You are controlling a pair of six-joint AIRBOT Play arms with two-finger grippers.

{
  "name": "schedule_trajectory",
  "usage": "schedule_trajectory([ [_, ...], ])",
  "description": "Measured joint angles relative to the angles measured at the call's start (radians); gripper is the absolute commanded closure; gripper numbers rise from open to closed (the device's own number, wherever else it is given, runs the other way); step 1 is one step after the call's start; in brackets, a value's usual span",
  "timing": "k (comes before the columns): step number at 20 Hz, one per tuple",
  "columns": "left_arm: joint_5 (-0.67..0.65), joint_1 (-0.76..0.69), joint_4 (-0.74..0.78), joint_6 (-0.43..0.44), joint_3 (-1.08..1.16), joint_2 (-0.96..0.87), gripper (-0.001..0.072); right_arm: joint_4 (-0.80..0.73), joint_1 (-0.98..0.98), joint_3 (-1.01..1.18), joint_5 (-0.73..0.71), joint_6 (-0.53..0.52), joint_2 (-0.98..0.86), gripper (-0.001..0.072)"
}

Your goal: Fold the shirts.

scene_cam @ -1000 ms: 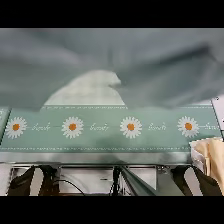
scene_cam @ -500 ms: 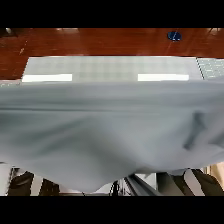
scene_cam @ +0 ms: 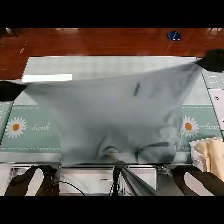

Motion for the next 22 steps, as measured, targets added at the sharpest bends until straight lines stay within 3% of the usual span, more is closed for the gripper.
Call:
schedule_trajectory([
  [4, 0.261, -0.111, -0.039, 0.120, -0.007, -0.211, 0.0684, -0.006, 0.055, -0.027, -0.304, -0.005, -0.183, 0.0686],
  [11, 0.589, -0.264, -0.056, 0.189, 0.006, -0.480, 0.0683, -0.005, 0.075, -0.036, -0.575, -0.014, -0.400, 0.0686],
  [17, 0.690, -0.296, -0.059, 0.198, 0.007, -0.635, 0.0682, -0.005, 0.076, -0.036, -0.683, -0.040, -0.531, 0.0687],
  [22, 0.597, -0.290, -0.054, 0.198, 0.008, -0.642, 0.0683, -0.011, 0.063, -0.036, -0.629, -0.078, -0.515, 0.0686],
])
